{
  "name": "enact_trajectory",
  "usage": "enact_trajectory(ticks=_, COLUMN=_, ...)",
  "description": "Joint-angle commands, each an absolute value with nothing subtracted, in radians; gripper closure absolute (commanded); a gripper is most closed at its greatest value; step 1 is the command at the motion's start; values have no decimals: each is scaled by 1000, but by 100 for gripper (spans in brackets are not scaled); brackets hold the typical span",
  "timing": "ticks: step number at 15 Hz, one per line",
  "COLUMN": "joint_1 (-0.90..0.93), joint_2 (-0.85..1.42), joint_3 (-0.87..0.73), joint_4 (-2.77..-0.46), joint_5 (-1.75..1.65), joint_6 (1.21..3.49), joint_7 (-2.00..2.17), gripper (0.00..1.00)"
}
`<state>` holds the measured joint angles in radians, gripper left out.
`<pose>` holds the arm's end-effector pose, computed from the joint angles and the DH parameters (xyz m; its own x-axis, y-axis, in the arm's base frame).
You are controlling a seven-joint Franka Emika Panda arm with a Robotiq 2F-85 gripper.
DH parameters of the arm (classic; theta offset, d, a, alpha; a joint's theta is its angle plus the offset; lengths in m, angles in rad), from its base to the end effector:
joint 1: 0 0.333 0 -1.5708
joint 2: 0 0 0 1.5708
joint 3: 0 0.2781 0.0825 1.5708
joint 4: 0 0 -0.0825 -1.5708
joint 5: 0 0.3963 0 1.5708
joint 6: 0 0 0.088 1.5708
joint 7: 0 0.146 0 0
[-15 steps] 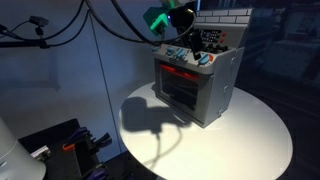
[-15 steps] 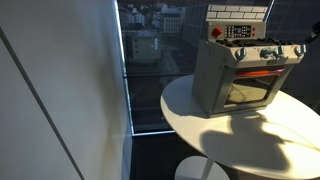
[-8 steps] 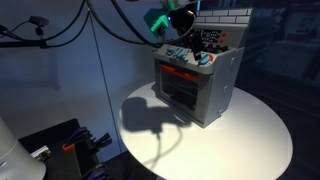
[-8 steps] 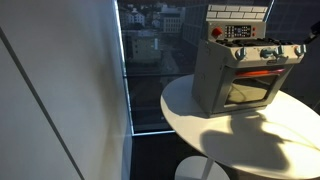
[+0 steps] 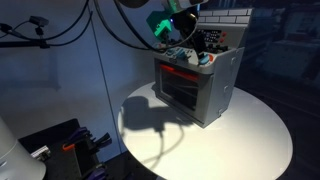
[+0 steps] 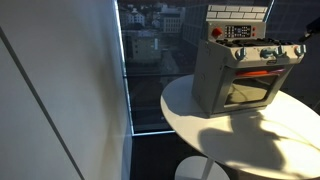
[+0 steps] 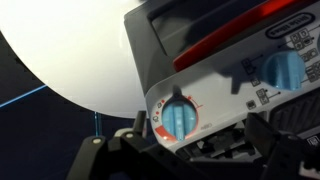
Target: Turn the knob to the far right
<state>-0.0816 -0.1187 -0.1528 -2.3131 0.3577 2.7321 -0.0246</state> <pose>0.5511 -0.1398 0.3720 0.7370 -0.4902 0.4653 -0.3967 -0.8711 -0.2894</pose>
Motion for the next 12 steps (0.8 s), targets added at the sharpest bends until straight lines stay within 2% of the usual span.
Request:
enact_trajectory(ticks=1, joint_1=-65, joint_2=-84, joint_3=-166, joint_4=-2276, joint_5=439, joint_6=2755, joint_7=-104, gripper=0)
enact_trajectory(ticks=12, joint_1=-68, joint_2=-21, joint_3=-157, joint_4=-2221, joint_5=586, joint_6=2770, joint_7=-226, gripper=0)
